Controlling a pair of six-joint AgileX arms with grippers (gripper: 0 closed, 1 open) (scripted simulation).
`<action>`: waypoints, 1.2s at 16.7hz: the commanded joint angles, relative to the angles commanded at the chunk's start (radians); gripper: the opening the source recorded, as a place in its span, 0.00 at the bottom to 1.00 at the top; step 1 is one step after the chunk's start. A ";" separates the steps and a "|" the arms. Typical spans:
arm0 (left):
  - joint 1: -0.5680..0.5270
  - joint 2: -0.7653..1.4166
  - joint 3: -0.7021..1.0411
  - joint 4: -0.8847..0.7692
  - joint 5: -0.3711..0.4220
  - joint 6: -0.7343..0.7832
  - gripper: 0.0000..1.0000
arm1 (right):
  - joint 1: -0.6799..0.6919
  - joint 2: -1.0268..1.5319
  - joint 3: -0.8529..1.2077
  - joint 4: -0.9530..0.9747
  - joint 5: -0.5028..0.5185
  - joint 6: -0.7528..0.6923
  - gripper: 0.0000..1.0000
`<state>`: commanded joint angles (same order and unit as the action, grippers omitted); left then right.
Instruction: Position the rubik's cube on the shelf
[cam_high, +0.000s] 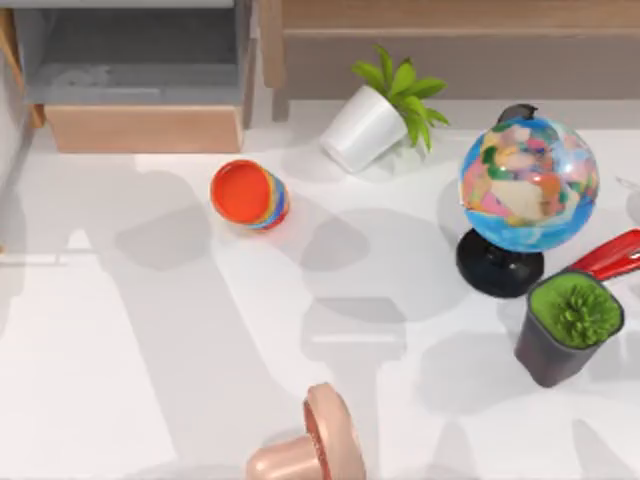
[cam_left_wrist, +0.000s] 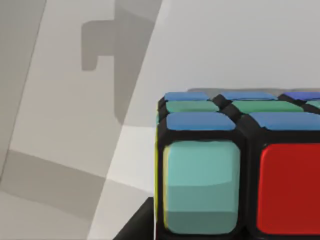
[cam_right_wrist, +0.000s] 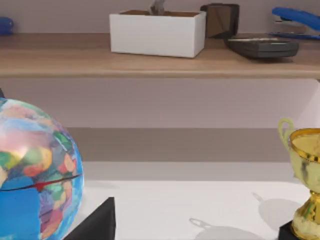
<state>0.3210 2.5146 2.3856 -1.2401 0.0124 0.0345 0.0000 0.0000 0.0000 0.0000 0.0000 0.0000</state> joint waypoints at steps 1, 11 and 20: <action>0.000 0.003 0.027 -0.021 0.000 0.000 0.00 | 0.000 0.000 0.000 0.000 0.000 0.000 1.00; -0.013 -0.047 0.050 -0.065 -0.012 0.015 0.00 | 0.000 0.000 0.000 0.000 0.000 0.000 1.00; -0.376 -0.417 -0.267 0.032 -0.094 0.137 0.00 | 0.000 0.000 0.000 0.000 0.000 0.000 1.00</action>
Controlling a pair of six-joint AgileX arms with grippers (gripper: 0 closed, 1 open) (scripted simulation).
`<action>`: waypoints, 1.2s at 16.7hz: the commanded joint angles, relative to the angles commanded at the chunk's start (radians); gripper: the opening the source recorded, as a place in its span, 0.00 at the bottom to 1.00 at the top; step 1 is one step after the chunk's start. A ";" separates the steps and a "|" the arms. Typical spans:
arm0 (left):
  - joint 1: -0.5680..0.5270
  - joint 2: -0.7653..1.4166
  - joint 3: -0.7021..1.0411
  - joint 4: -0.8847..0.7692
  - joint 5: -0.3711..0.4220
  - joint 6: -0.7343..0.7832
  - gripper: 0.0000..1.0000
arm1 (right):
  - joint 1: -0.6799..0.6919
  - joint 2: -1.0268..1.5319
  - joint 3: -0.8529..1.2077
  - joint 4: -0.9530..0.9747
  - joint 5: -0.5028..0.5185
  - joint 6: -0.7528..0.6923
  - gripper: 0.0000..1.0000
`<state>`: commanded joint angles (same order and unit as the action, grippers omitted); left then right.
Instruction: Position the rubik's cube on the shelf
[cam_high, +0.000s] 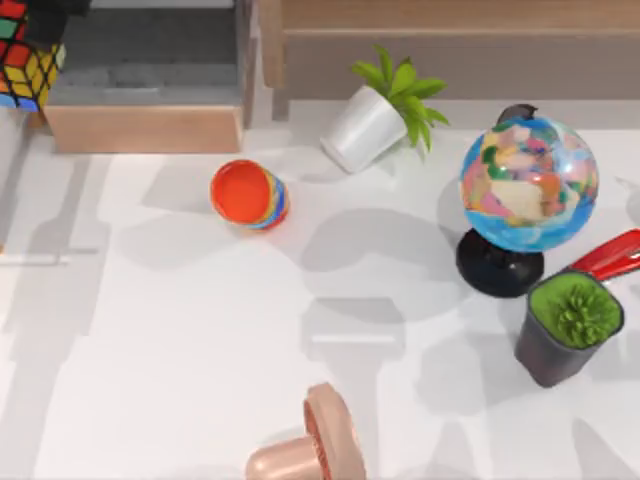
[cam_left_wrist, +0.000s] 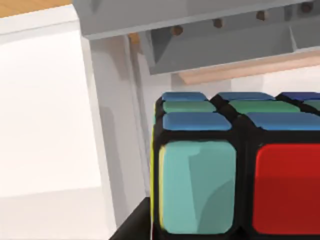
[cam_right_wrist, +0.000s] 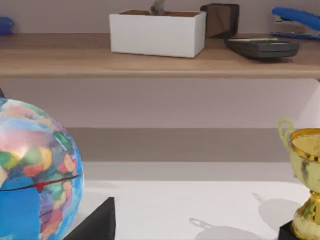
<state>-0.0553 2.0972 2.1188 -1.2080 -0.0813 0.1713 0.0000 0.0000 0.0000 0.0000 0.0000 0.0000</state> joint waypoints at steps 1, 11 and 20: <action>-0.071 -0.029 -0.054 0.043 -0.010 0.014 0.00 | 0.000 0.000 0.000 0.000 0.000 0.000 1.00; -0.655 -0.113 -0.507 0.904 -0.216 0.094 0.00 | 0.000 0.000 0.000 0.000 0.000 0.000 1.00; -0.776 0.082 -0.659 1.987 -0.528 0.076 0.00 | 0.000 0.000 0.000 0.000 0.000 0.000 1.00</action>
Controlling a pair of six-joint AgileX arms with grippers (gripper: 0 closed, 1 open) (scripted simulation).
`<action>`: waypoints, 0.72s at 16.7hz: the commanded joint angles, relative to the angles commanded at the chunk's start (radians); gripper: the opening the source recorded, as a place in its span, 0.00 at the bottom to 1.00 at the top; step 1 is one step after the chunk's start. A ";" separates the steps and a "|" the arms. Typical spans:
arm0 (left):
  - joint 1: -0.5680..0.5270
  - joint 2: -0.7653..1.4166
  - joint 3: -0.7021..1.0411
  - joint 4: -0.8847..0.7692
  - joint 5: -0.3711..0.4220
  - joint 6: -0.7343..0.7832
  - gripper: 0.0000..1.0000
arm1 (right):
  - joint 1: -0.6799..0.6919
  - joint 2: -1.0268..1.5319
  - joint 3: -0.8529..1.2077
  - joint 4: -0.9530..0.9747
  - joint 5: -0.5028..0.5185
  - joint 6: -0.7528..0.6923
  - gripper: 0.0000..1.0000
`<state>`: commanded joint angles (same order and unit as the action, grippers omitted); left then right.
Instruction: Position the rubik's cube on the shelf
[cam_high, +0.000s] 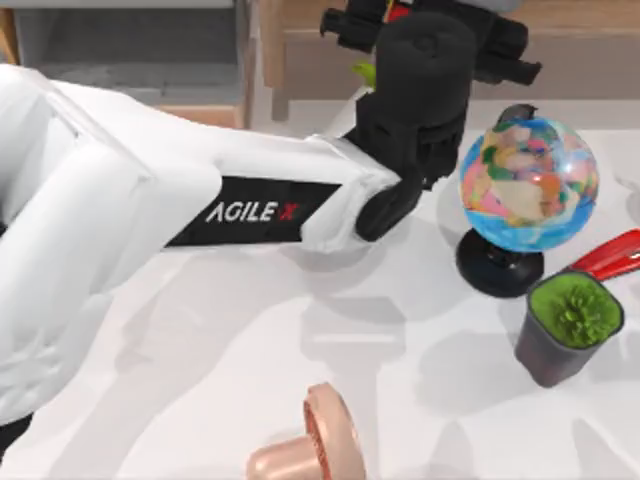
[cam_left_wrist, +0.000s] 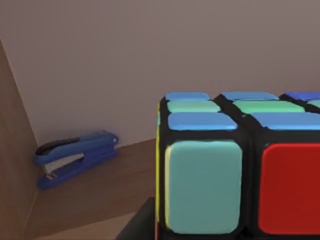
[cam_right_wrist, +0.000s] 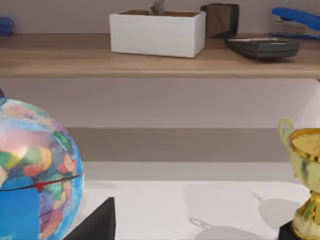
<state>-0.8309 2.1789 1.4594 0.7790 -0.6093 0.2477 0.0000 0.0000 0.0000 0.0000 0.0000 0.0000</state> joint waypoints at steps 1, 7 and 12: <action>-0.002 0.028 -0.009 0.093 -0.030 -0.004 0.00 | 0.000 0.000 0.000 0.000 0.000 0.000 1.00; -0.009 0.168 -0.048 0.442 -0.154 -0.023 0.00 | 0.000 0.000 0.000 0.000 0.000 0.000 1.00; -0.013 0.186 -0.051 0.475 -0.165 -0.025 0.00 | 0.000 0.000 0.000 0.000 0.000 0.000 1.00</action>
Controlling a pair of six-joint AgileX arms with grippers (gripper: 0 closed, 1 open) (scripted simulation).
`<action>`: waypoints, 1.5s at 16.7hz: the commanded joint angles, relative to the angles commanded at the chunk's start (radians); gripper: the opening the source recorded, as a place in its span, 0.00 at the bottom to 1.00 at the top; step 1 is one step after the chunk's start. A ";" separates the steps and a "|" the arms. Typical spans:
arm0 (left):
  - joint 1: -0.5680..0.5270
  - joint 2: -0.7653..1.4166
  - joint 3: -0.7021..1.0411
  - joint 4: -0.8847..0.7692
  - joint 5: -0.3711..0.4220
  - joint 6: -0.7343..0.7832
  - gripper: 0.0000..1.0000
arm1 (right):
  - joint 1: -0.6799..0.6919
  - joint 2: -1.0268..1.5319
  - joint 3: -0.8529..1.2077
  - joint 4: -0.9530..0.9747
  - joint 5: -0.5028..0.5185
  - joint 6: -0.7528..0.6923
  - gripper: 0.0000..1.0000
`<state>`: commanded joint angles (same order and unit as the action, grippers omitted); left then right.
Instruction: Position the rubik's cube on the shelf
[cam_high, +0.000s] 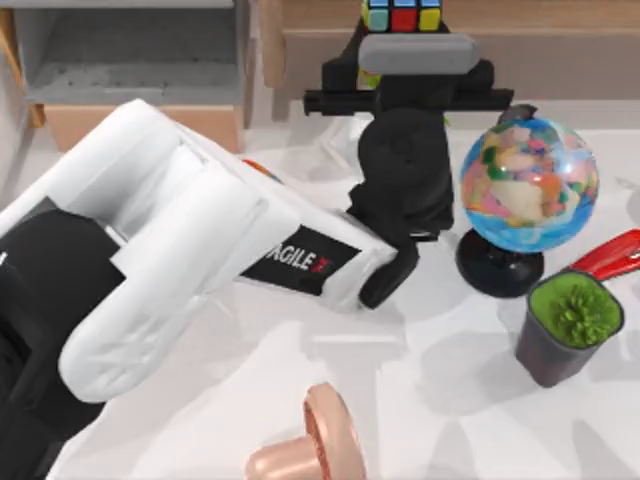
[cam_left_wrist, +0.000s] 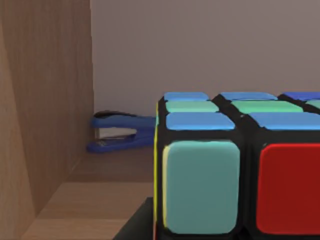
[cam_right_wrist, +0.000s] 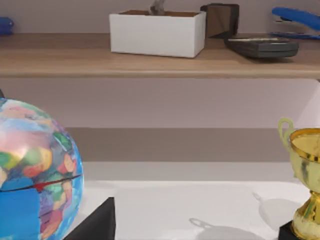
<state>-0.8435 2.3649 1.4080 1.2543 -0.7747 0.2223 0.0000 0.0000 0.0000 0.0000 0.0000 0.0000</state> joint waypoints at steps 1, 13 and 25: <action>0.000 0.000 0.000 0.000 0.000 0.000 0.00 | 0.000 0.000 0.000 0.000 0.000 0.000 1.00; 0.099 0.104 0.403 -0.189 0.046 -0.058 0.00 | 0.000 0.000 0.000 0.000 0.000 0.000 1.00; 0.133 0.207 0.479 -0.308 0.129 -0.053 0.30 | 0.000 0.000 0.000 0.000 0.000 0.000 1.00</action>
<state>-0.7108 2.5723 1.8873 0.9458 -0.6458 0.1694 0.0000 0.0000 0.0000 0.0000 0.0000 0.0000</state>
